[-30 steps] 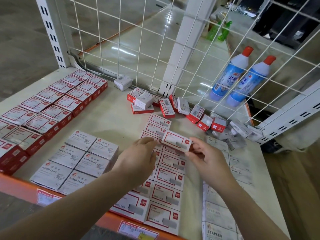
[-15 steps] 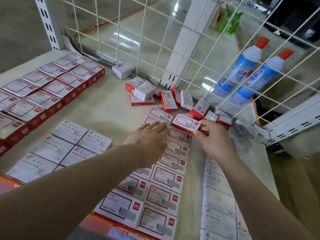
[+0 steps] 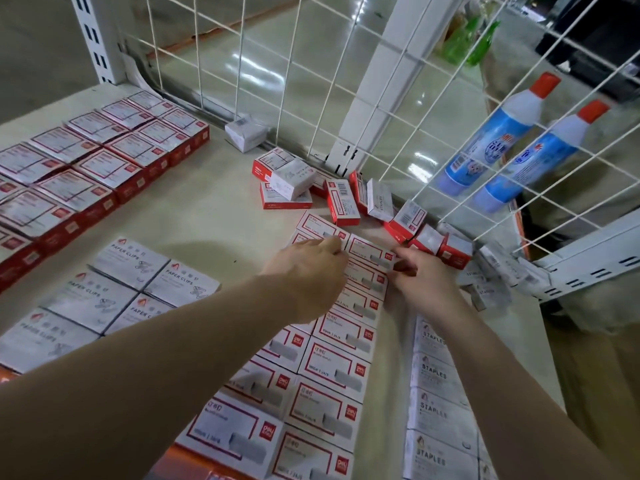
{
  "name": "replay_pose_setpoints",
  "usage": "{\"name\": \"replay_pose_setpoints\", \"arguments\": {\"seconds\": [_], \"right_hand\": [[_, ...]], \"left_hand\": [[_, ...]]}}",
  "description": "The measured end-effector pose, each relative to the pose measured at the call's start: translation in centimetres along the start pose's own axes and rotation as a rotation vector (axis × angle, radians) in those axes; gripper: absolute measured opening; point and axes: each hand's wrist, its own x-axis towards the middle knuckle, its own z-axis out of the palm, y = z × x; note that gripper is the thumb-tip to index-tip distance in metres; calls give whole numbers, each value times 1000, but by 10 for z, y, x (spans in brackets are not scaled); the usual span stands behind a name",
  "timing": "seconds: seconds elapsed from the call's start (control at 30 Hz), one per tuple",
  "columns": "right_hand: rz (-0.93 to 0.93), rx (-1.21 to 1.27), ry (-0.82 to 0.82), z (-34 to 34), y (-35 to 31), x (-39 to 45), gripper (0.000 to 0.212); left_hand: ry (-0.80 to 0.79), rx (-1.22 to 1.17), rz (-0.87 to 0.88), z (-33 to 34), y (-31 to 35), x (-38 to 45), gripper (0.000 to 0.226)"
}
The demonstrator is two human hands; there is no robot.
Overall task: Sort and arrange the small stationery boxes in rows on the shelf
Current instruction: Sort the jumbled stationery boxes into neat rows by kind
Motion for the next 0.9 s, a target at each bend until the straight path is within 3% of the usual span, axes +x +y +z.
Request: {"name": "replay_pose_setpoints", "arguments": {"seconds": [0.3, 0.6, 0.77, 0.9], "right_hand": [[-65, -39, 7, 4, 2, 1, 21], [-70, -8, 46, 7, 2, 1, 20], [-79, -20, 188, 6, -2, -1, 44], [-147, -67, 257, 11, -12, 7, 41]], "left_hand": [[43, 80, 2, 1, 4, 4, 47], [4, 56, -13, -1, 4, 2, 46], [29, -32, -75, -5, -5, -5, 45], [80, 16, -146, -8, -14, -9, 49]]}}
